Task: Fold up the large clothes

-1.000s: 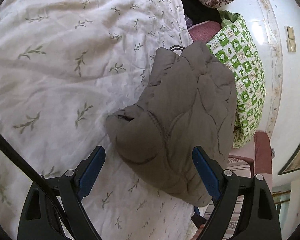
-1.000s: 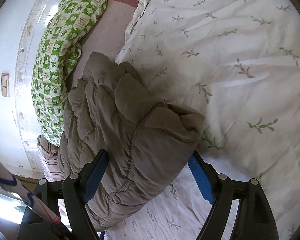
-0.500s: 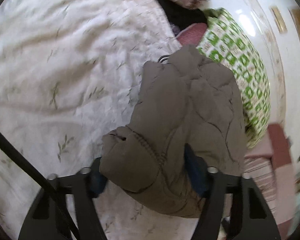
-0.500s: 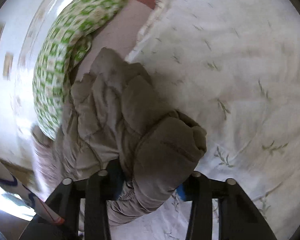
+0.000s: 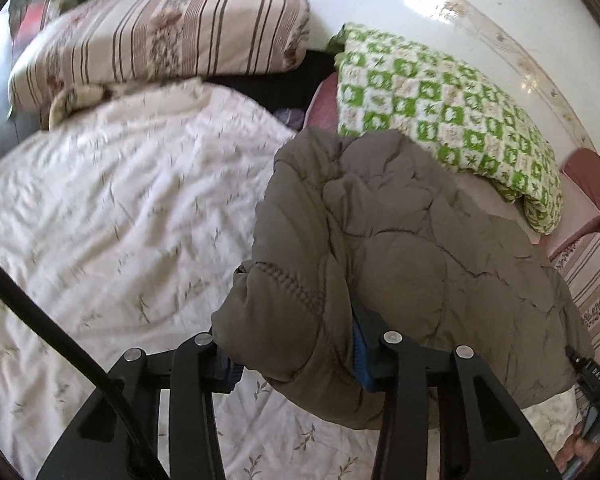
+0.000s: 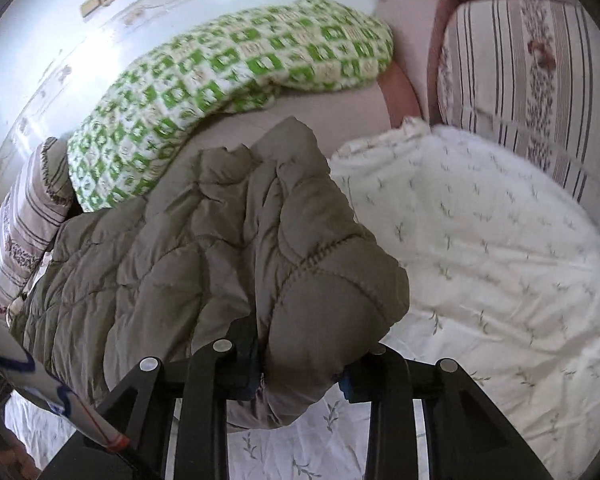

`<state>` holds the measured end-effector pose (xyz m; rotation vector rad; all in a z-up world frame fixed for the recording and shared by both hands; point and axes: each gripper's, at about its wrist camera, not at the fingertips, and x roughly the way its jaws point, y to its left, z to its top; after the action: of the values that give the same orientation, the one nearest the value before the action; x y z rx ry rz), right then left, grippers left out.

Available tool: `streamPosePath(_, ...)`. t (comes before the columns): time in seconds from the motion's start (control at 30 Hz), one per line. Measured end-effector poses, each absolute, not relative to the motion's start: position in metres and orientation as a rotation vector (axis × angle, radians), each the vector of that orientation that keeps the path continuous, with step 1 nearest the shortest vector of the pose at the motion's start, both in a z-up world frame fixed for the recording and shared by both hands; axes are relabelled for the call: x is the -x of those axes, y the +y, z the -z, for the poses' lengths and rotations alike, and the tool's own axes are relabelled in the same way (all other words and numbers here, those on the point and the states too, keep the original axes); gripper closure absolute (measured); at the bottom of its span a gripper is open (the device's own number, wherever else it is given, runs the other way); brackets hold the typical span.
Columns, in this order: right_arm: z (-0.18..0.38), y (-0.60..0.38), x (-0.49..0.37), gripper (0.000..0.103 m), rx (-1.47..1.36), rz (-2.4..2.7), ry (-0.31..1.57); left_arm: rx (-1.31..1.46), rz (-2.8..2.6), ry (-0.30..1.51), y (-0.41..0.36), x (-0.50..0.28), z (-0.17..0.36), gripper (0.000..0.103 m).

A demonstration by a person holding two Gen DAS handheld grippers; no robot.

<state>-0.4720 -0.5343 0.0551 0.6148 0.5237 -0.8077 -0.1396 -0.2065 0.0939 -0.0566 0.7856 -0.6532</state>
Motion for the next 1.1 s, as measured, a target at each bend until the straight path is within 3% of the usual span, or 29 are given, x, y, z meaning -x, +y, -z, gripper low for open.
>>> streamPosePath(0.53,-0.107,-0.474,0.526,0.072,-0.549,0.732,0.456,0.075,0.680,0.713,-0.148,0.200,-0.139,0.062)
streamPosePath(0.97,-0.051,-0.450,0.574,0.072,-0.703,0.741,0.558,0.064,0.627,0.856,-0.106,0.237,-0.090,0.059)
streamPosePath(1.1,-0.027,-0.463,0.581,0.064,-0.822,0.733,0.593,0.119,0.606,0.970,-0.095,0.228,-0.064,0.047)
